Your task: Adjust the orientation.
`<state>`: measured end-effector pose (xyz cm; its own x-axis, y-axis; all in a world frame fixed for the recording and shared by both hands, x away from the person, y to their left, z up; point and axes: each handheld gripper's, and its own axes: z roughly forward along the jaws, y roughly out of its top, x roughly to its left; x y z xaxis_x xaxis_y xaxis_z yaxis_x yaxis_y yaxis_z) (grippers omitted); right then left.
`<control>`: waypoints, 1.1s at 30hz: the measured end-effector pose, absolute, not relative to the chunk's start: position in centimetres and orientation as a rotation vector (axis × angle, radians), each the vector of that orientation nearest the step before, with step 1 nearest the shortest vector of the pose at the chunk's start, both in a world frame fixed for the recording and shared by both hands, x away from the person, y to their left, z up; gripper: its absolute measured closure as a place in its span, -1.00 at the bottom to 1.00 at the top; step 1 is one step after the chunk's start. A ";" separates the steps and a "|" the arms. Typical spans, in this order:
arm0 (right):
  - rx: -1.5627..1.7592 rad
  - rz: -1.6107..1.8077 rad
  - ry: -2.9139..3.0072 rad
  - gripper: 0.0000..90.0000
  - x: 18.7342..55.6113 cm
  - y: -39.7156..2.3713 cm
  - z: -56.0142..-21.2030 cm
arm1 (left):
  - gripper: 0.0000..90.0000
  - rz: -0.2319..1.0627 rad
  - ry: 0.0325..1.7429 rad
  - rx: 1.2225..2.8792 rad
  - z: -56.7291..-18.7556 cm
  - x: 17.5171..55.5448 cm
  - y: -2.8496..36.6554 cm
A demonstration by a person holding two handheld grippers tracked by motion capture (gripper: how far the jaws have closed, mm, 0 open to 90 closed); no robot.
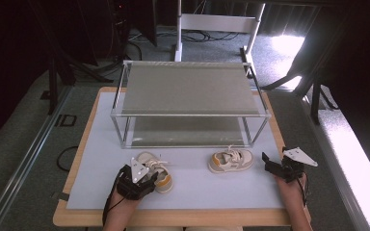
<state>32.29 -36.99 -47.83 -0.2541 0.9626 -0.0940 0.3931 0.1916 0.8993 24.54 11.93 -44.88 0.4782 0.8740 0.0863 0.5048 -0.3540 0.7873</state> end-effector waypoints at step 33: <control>1.280 1.028 1.764 -0.67 32.3 -37.0 -47.8 | 0.85 0.844 0.929 2.041 -45.0 24.7 11.2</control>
